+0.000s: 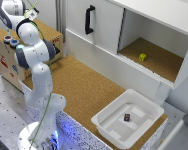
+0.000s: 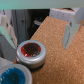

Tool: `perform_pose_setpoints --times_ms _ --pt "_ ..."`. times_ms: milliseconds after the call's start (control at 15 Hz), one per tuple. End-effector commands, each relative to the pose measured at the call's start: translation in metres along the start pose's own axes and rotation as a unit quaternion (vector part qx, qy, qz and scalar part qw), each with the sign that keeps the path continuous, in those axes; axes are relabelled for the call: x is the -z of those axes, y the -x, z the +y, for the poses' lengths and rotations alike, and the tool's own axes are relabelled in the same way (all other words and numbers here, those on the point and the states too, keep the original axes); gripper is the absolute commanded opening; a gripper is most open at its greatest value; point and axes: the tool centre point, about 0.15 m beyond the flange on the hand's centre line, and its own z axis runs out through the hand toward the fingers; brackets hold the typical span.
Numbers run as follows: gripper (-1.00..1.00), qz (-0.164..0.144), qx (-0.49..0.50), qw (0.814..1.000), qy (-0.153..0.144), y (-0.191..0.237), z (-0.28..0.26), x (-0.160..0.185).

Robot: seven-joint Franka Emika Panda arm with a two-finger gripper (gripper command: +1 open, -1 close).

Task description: Move the red light switch to turn on the red light

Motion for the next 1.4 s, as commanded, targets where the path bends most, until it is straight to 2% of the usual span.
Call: perform_pose_setpoints --times_ms 0,933,1067,1333 --pt "-1.00 -0.096 -0.019 0.995 0.002 -0.034 0.008 -0.012" --pt "-1.00 -0.131 -0.027 0.991 -0.026 -0.042 0.008 -0.052" --pt "-1.00 -0.126 -0.030 0.991 -0.023 -0.040 0.007 -0.047" --pt "-1.00 -0.100 -0.038 0.994 -0.010 -0.030 -0.001 -0.016"
